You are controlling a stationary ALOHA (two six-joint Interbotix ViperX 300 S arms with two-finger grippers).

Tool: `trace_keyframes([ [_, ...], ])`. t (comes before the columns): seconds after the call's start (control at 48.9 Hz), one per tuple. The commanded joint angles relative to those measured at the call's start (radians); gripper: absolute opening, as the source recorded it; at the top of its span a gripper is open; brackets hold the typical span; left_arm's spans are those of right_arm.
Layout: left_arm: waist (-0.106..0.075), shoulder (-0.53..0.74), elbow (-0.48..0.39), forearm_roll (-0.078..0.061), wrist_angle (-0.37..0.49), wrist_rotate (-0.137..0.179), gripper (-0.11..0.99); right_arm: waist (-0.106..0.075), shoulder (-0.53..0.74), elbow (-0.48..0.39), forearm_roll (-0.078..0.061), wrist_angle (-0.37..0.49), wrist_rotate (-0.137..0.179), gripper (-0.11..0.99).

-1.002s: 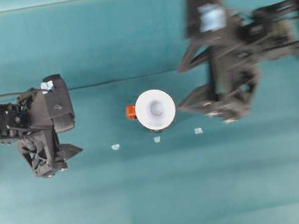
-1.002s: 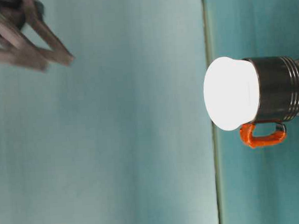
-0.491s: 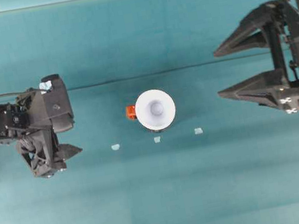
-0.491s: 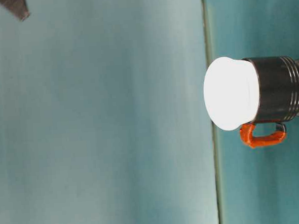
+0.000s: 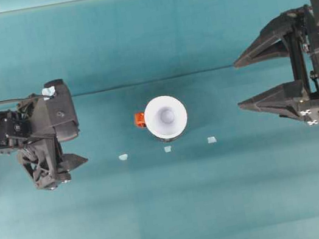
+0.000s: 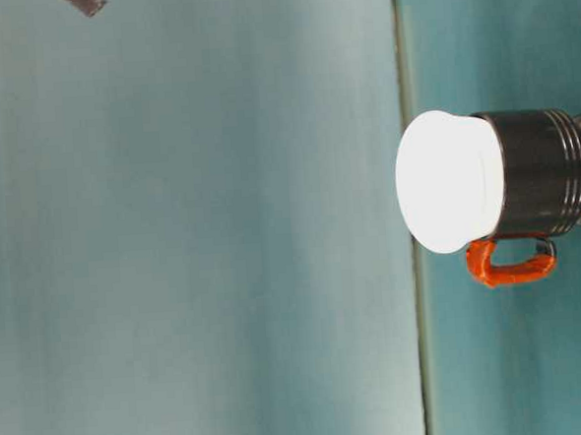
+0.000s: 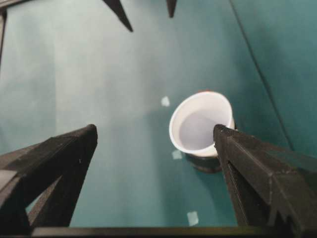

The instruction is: Put the paper cup into the moved red handle cup holder.

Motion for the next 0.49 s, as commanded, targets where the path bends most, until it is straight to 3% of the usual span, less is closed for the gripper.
trace_keyframes([
  [0.0, 0.0, -0.006, -0.012, 0.0, -0.006, -0.002, 0.92, 0.003, -0.005, -0.008, 0.0, -0.011, 0.003, 0.87],
  [0.47, 0.0, -0.005, -0.012, 0.0, -0.006, -0.003, 0.92, 0.003, -0.005, 0.0, -0.002, -0.012, 0.003, 0.87],
])
